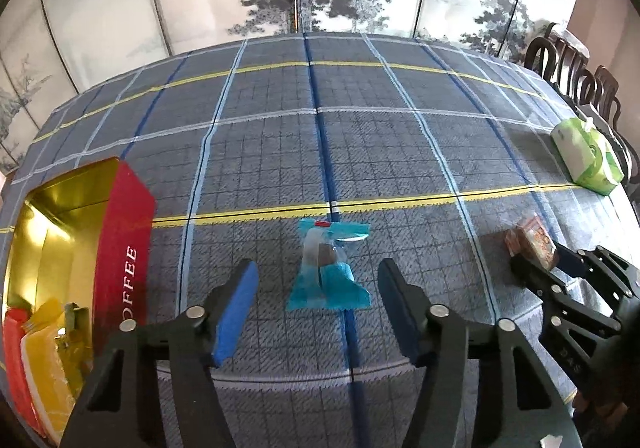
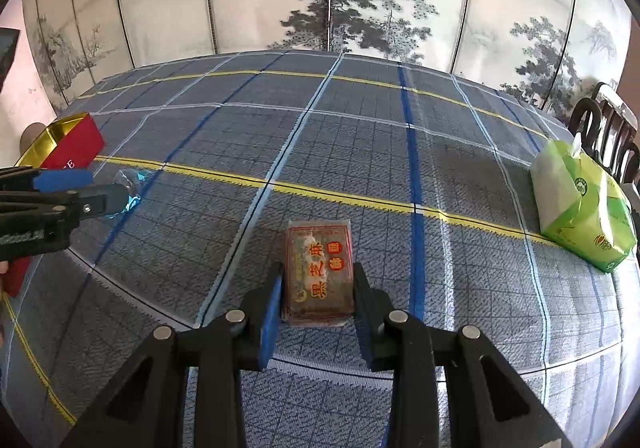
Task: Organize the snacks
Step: 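Grasp the blue-wrapped candy with the left tool while right holds the brown box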
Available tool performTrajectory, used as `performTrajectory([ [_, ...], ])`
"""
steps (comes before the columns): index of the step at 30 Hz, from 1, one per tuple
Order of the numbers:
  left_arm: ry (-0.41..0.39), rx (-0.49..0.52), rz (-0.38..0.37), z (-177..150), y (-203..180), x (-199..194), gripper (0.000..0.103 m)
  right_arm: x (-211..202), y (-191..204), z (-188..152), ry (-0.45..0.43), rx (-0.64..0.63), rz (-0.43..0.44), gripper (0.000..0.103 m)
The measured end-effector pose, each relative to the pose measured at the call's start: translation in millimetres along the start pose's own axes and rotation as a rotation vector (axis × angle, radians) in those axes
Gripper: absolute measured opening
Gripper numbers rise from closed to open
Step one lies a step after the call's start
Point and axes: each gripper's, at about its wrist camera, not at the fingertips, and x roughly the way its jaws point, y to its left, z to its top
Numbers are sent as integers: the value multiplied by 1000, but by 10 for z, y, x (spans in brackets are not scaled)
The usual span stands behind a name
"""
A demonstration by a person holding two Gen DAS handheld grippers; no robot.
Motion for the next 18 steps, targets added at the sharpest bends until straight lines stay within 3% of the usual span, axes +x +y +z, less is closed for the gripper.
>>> performTrajectory([
  [7,38,-18,-17,25,28,151,46,0,1,0,0,1,0,32],
  [11,42,-22,-26,16,37,188,30,-1,0,0,0,1,0,32],
  [18,39,-14,-15,-68,77,126,26,-1,-3,-1,0,1,0,32],
])
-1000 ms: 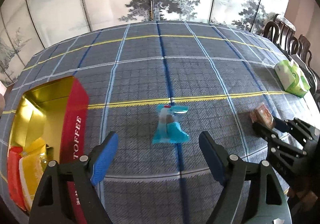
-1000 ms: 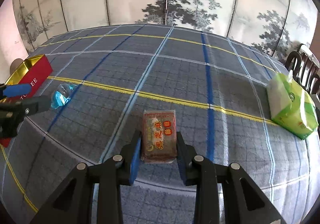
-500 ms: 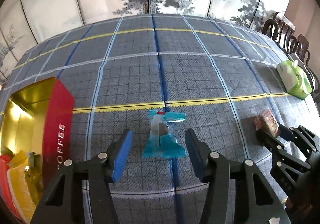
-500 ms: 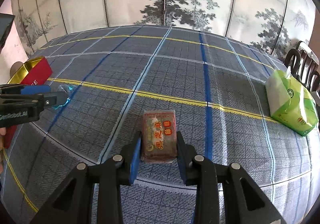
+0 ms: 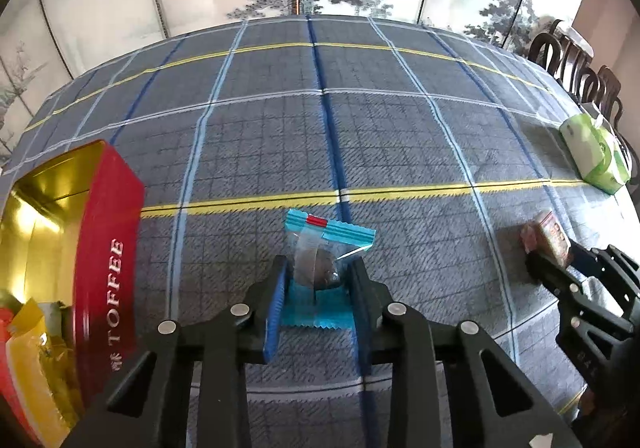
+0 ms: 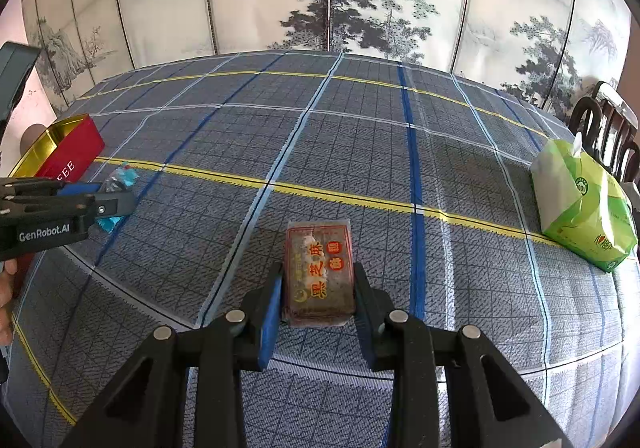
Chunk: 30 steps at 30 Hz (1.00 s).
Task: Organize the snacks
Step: 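Grasp the blue-wrapped candy with the left tool while right holds the brown box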
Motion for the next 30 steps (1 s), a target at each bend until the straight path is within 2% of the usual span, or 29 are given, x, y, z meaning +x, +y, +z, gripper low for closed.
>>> performTrajectory([
  [13,-39,38,7,-99,-96,-347,26,0,-4,1,0,0,0,32],
  [19,-89,38,15,-130,-72,-691,26,-1,-2,1,0,-1,-1,32],
  [25,-140,-13,37,-156,219,-1043,26,-2,-4,-1,0,-1,-1,32],
  [30,-161,-73,105,-194,630,-1215,26,-3,-3,-1,0,-1,-2,32],
])
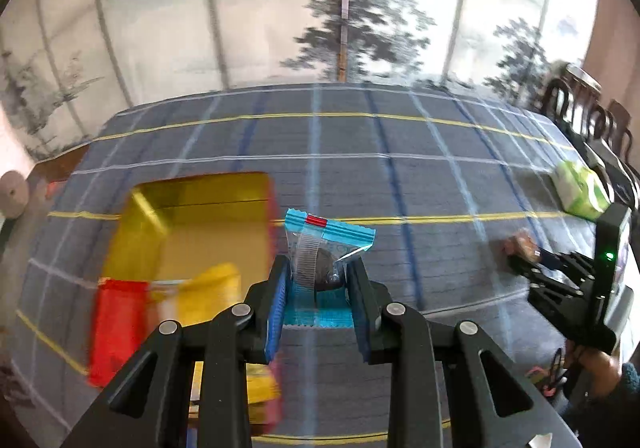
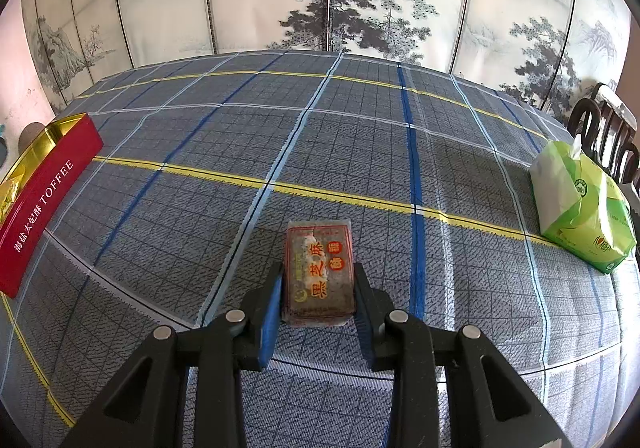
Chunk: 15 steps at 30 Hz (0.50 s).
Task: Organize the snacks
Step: 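Grasp the blue-wrapped candy with the left tool while right holds the brown box, then carry the blue-wrapped candy into the gold tin and open the left tool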
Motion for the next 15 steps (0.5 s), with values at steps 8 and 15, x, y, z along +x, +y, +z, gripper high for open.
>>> performTrajectory([
  [8,7,-64,93,-1,585,15,26,-2,1,0,0,0,0,32],
  [15,42,-86,164,29,973,193,26,-1,8,0,0,0,0,32],
])
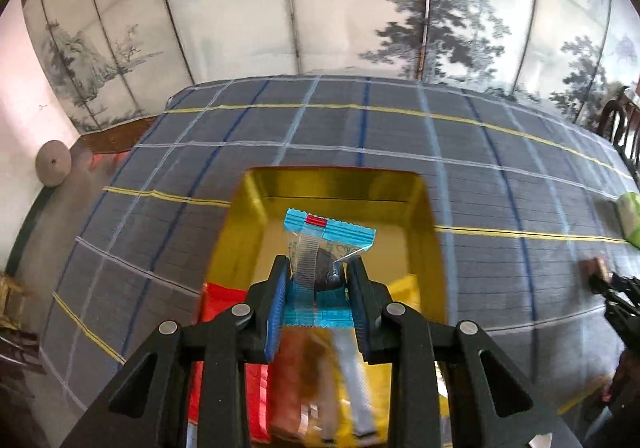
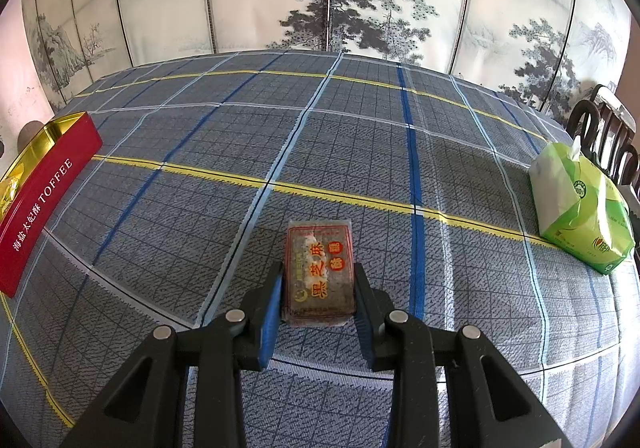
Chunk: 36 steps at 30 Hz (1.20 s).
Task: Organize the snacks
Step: 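Carry the blue-wrapped candy into the gold tin and open the left tool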
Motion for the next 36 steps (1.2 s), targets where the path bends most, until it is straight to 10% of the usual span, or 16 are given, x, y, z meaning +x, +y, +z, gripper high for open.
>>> performTrajectory([
  [36,102,17,63,-99,293,488,37,-10,-32,9,1,-1,-6,32],
])
